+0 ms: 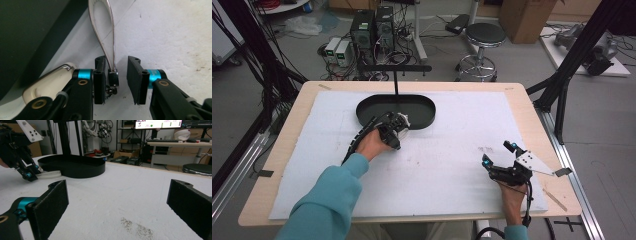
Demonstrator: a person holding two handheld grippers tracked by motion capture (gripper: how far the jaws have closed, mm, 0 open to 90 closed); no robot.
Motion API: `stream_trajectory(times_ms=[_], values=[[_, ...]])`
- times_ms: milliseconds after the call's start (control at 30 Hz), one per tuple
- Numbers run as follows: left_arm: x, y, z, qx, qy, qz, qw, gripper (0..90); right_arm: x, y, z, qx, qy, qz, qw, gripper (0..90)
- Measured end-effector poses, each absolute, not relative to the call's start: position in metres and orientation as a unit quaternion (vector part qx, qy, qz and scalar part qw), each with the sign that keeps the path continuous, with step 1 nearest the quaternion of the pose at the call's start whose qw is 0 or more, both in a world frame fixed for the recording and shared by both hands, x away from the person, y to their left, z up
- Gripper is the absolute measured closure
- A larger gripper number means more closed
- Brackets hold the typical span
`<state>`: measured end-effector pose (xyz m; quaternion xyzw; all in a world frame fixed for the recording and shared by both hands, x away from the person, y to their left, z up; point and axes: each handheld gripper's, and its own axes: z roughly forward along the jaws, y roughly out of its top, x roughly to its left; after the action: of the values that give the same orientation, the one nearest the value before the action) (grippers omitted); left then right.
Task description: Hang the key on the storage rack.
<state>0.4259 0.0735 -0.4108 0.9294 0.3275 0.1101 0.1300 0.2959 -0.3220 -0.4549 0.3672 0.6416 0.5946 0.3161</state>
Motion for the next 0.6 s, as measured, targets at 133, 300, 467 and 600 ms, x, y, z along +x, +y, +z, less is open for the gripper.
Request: stream_trajectory(times_ms=[133,300,467,600], values=[[0.4261,0.0736,-0.4110,0.929,0.331,0.106,0.130,75.9,0.2963,-0.3223,-0.4549,0.366,0.641,0.595,0.318,3.0],[0.4263,0.0729,-0.4108,0.927,0.338,0.104,0.128,81.1,0.2959,-0.3220,-0.4549,0.367,0.642,0.595,0.316,3.1],[0.4257,0.0720,-0.4107,0.924,0.343,0.108,0.126,81.5,0.2963,-0.3224,-0.4548,0.365,0.641,0.595,0.319,3.1],[0.4255,0.0723,-0.4099,0.924,0.346,0.108,0.126,81.6,0.2963,-0.3224,-0.4549,0.366,0.641,0.595,0.317,3.1]])
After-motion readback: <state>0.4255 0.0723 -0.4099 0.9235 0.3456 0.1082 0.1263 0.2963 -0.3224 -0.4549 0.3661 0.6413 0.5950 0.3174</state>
